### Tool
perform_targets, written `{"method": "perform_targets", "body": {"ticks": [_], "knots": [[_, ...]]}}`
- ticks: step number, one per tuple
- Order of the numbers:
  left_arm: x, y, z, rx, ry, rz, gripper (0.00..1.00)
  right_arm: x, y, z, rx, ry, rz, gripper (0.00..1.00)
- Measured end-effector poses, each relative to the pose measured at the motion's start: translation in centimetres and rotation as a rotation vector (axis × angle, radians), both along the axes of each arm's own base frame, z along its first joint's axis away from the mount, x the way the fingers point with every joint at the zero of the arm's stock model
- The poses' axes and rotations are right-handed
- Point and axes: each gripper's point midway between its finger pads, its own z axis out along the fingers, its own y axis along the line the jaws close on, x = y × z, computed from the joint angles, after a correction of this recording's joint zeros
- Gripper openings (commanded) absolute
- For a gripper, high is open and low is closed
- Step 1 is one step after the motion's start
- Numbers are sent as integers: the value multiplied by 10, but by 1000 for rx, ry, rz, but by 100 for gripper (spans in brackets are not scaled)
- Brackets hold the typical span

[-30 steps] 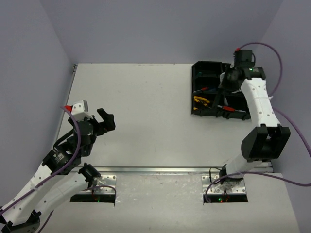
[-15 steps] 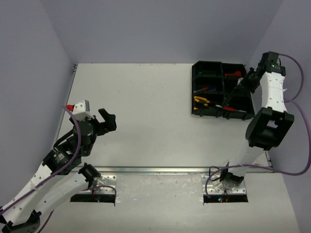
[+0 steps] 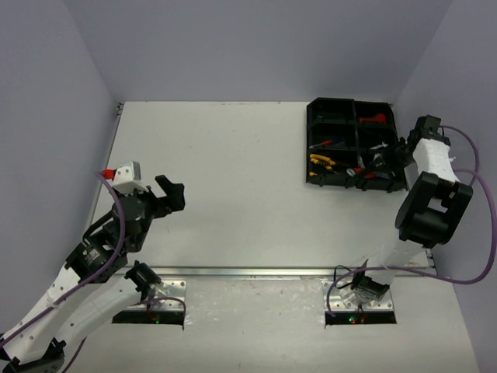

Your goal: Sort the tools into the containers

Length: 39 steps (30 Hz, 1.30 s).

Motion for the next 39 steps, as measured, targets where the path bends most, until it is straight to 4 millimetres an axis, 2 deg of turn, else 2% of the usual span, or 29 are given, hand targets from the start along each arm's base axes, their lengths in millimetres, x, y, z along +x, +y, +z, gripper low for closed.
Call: {"method": "perform_targets", "body": {"ticks": [2, 5, 11, 13, 14, 16, 18, 24, 27, 30, 31, 35, 37, 39], "knots": [[0, 0, 1, -1, -3, -1, 100, 1, -1, -1, 13, -10, -16, 0], [-1, 1, 2, -5, -11, -1, 100, 4, -1, 0, 34, -26, -35, 6], [-1, 1, 1, 1, -4, 1, 100, 3, -4, -6, 59, -29, -83, 11], [0, 1, 0, 4, -1, 2, 100, 2, -5, -8, 68, -27, -96, 21], [0, 1, 0, 6, 1, 2, 100, 1, -6, -8, 73, -28, -102, 30], [1, 1, -1, 8, 3, 5, 100, 2, -8, -7, 86, -35, -111, 55], [1, 1, -1, 10, 2, 8, 100, 2, -11, -5, 90, -44, -118, 61], [2, 1, -2, 16, 8, 12, 100, 4, -13, 8, 93, -85, -128, 64], [3, 1, -4, 21, 14, 12, 100, 5, -11, 27, 90, -132, -130, 70], [3, 1, -4, 22, 15, 12, 100, 6, -10, 56, 79, -202, -121, 90], [3, 1, -4, 22, 15, 13, 100, 7, -9, 67, 72, -231, -114, 93], [4, 2, -5, 26, 17, 21, 100, 10, 0, 118, 15, -353, -34, 99], [6, 3, -7, 36, 26, 32, 100, 8, 17, 142, -69, -405, 52, 99], [9, 7, -11, 49, 43, 54, 100, 2, 49, 164, -169, -453, 180, 99]]}}
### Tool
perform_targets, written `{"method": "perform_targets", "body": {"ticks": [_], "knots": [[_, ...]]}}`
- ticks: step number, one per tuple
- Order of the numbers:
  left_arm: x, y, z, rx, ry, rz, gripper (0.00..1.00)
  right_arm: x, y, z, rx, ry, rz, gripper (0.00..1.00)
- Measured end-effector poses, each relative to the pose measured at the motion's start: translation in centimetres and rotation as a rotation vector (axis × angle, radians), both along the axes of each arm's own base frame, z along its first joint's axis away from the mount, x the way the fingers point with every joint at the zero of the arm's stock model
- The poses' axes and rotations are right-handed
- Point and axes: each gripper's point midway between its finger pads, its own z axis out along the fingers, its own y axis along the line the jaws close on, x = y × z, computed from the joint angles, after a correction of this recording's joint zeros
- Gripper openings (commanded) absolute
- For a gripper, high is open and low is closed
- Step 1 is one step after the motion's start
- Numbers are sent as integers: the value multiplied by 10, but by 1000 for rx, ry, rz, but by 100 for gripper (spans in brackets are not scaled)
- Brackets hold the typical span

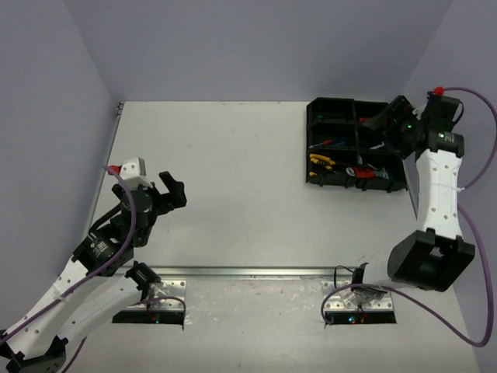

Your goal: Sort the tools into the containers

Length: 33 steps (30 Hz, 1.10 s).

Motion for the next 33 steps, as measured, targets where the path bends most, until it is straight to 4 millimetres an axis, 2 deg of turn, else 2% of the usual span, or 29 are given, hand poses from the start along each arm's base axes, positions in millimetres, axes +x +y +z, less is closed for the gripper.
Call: {"method": "perform_targets", "body": {"ticks": [2, 4, 5, 6, 11, 13, 17, 24, 27, 33], "knots": [[6, 8, -4, 14, 19, 43, 100, -13, 43, 16, -125, -50, 137, 99], [12, 16, -7, 20, 32, 82, 100, -37, 86, 22, -209, -96, 291, 99], [14, 20, -9, 24, 41, 100, 100, -52, 99, 22, -251, -121, 351, 99], [16, 22, -10, 26, 46, 110, 100, -67, 103, 17, -293, -135, 378, 99], [19, 28, -9, 34, 49, 141, 100, -142, 97, -9, -430, -195, 410, 99], [18, 30, -7, 39, 47, 150, 100, -158, 94, -4, -461, -260, 393, 99], [14, 38, -3, 59, 31, 176, 100, -184, 92, -11, -477, -321, 383, 99], [2, 47, -4, 35, -28, 191, 100, -194, 90, -29, -499, -337, 381, 99], [3, 46, -2, 29, -46, 182, 100, -192, 85, -36, -512, -328, 356, 99], [5, 39, -12, 44, -17, 142, 100, -188, 80, -45, -524, -311, 330, 99]]}}
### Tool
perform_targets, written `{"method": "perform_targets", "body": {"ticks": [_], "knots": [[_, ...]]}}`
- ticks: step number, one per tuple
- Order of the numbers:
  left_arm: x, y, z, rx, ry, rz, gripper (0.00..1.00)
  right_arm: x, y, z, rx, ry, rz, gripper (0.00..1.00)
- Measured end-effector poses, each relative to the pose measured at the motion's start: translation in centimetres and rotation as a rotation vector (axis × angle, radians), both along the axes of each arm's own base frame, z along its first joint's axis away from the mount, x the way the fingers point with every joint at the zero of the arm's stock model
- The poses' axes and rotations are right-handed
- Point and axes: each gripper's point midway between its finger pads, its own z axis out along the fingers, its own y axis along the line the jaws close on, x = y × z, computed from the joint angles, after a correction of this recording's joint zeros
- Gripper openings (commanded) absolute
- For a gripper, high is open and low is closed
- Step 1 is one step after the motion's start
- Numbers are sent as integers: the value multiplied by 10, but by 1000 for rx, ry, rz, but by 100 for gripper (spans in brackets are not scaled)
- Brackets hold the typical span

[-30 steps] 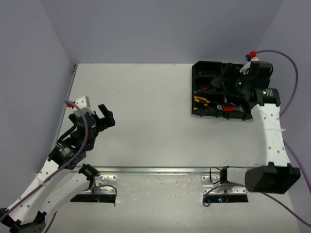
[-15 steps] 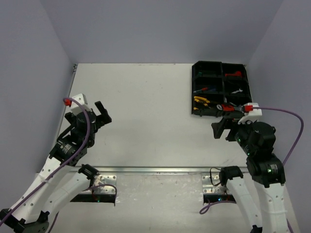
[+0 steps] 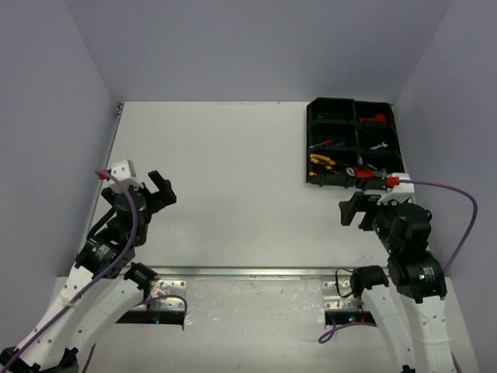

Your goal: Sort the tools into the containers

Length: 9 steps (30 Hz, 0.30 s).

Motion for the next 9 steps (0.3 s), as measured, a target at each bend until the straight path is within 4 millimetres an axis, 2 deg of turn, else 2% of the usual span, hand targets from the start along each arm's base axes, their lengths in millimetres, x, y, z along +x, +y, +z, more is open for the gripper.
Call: {"method": "perform_targets", "body": {"ticks": [9], "knots": [[-1, -2, 4, -17, -25, -18, 100, 1, 1, -19, 7, 32, -4, 99]]}}
